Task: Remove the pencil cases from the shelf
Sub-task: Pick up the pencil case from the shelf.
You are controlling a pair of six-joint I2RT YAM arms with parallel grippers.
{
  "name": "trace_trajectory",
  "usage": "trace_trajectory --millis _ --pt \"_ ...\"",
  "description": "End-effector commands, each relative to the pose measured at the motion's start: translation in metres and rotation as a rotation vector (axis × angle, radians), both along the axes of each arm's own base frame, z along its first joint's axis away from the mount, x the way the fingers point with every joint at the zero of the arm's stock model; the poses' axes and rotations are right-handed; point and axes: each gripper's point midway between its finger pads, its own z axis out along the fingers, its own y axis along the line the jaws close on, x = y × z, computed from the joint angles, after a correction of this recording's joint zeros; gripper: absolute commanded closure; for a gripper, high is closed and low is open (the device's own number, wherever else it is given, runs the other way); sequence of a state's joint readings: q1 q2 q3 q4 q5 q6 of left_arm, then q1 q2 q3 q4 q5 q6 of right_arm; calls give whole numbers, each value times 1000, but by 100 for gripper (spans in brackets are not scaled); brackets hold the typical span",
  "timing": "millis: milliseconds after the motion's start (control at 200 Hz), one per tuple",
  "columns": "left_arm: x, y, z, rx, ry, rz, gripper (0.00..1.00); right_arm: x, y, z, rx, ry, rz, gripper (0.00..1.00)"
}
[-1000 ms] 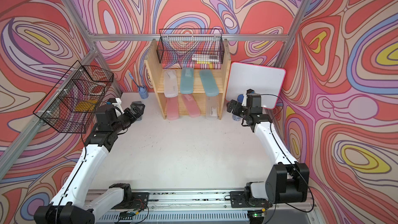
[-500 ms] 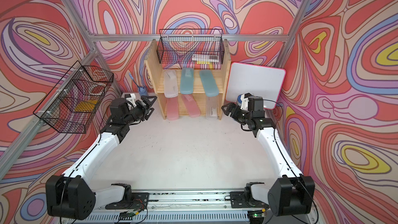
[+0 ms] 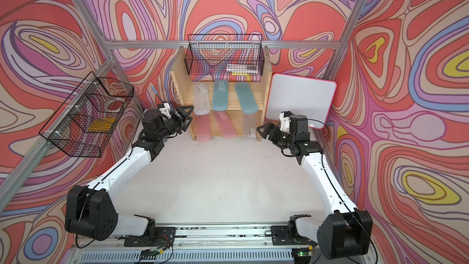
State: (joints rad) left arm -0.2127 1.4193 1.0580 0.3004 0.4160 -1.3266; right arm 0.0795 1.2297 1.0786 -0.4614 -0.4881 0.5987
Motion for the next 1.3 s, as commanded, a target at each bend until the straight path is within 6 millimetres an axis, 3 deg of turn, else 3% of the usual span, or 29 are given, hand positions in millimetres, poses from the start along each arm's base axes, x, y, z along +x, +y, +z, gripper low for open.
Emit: trace_trajectory --millis 0,240,736,1157,1297 --pt "7 -9 21 -30 -63 -8 33 -1 0 7 5 -28 -8 8" --pt "12 -14 19 -34 -62 -8 37 -1 0 4 19 -12 -20 12" --pt "23 -20 16 -54 -68 -20 57 -6 -1 2 34 -8 -36 17" --pt "20 -24 18 -64 -76 -38 81 -7 0 1 44 -6 -37 19" --pt "16 -26 21 -70 -82 -54 85 -9 3 6 58 -10 -29 20"
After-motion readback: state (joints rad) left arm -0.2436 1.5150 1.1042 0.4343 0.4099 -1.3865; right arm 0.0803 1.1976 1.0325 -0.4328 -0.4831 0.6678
